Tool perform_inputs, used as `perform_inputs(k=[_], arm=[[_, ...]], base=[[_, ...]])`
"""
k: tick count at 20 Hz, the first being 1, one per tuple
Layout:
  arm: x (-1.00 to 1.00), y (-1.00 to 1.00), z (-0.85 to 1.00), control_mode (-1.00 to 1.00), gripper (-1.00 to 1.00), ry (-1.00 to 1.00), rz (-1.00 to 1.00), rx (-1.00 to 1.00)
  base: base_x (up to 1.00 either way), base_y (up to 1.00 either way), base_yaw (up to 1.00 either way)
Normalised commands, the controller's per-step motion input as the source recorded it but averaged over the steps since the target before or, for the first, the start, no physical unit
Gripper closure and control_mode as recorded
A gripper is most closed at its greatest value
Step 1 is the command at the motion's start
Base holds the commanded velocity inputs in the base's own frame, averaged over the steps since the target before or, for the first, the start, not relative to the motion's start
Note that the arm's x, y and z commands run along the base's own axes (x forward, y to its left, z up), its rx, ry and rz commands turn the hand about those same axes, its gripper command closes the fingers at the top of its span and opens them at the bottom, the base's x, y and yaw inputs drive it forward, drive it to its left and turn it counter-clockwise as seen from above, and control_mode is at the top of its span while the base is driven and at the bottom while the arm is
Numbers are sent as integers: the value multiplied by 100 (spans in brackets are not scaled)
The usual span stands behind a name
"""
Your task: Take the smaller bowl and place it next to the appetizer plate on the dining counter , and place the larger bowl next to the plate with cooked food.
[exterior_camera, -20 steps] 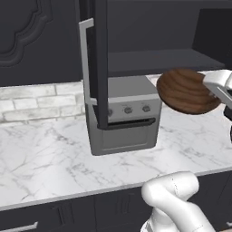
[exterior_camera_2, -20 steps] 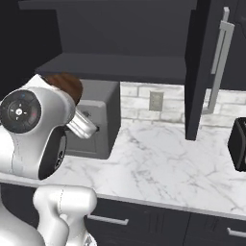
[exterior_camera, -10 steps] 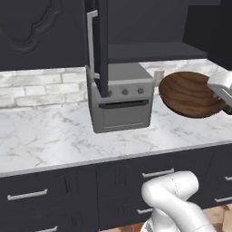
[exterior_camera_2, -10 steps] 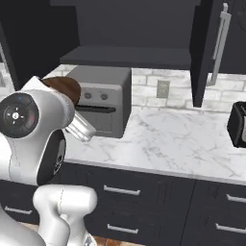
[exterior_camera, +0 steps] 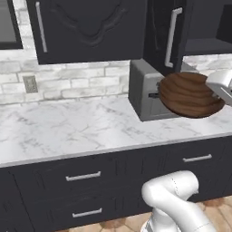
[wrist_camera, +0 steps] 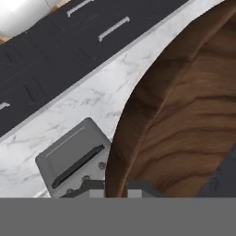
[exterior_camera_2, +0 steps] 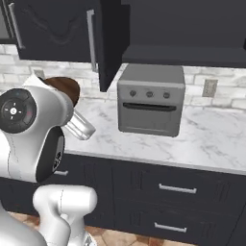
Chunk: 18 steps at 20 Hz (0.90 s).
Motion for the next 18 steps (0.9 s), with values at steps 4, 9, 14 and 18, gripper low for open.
perform_inputs(k=[4, 9, 14, 18], arm=[[0, 0, 0, 100, 100, 0, 0, 0], [0, 0, 0, 100, 100, 0, 0, 0], [0, 0, 0, 100, 100, 0, 0, 0], [0, 0, 0, 100, 100, 0, 0, 0]], base=[[-76, 83, -1], [-82, 86, -1], [-99, 59, -3], [-100, 38, -3]])
